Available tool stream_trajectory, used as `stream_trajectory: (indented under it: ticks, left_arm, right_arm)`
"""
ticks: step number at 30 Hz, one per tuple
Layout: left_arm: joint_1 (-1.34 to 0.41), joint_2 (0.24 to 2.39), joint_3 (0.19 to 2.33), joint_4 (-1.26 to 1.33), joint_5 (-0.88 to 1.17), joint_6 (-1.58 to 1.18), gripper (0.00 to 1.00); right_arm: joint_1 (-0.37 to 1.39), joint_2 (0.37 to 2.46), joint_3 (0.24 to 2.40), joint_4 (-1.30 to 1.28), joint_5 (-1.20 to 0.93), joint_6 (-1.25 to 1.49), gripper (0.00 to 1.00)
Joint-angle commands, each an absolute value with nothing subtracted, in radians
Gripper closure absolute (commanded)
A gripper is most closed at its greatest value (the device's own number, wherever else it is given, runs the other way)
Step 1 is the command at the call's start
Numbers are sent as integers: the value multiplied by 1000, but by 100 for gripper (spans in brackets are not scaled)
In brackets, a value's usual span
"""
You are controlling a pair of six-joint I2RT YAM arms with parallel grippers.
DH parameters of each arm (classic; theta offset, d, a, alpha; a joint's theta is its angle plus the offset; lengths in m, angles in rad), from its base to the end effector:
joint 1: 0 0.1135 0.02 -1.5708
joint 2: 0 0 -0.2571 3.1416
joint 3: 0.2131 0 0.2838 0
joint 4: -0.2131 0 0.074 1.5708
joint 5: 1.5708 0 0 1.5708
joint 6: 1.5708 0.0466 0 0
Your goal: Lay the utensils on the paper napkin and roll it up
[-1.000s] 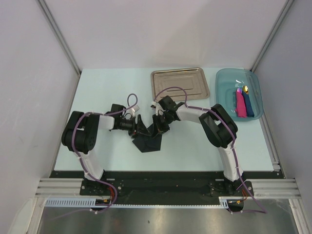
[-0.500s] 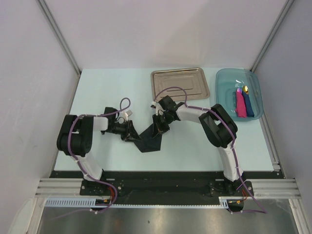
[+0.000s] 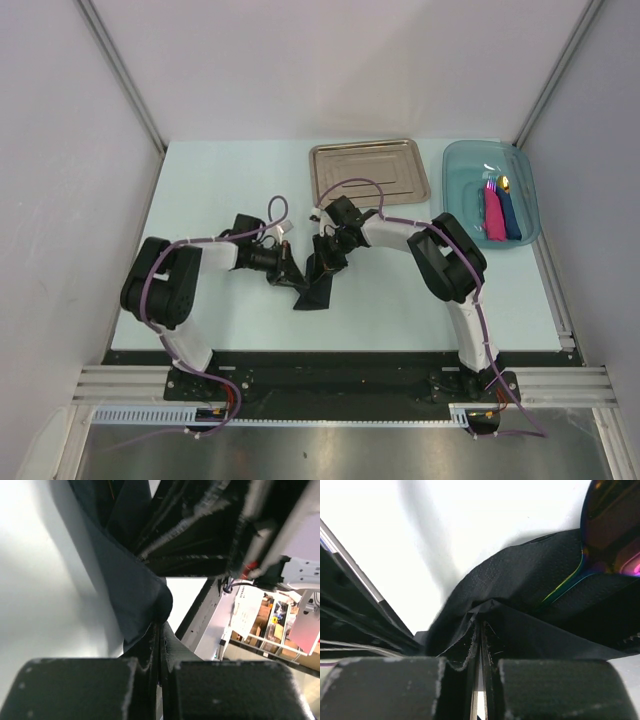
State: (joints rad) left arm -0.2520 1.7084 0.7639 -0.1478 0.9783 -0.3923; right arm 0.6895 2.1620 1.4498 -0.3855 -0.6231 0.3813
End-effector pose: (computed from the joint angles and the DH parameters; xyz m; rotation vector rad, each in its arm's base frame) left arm 0.2930 -0.1154 0.0898 0.1549 2.6228 -1.5168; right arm 0.3403 0.3158 0.0916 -0.6527 2.7682 1.1341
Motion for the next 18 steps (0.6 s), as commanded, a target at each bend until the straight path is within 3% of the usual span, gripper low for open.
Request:
stream_trajectory:
  ticks: [1, 9, 18]
  left_arm:
    - [-296, 1768, 808, -86, 963, -419, 100]
    - [-316, 1859, 862, -238, 770, -354, 100]
    - [-313, 1871, 851, -242, 744, -353, 100]
  right_arm:
    - [698, 2229, 1445, -365, -519, 365, 94]
    - [684, 2195, 1445, -344, -575, 403, 93]
    - [589, 2066, 1376, -158, -781, 578, 87]
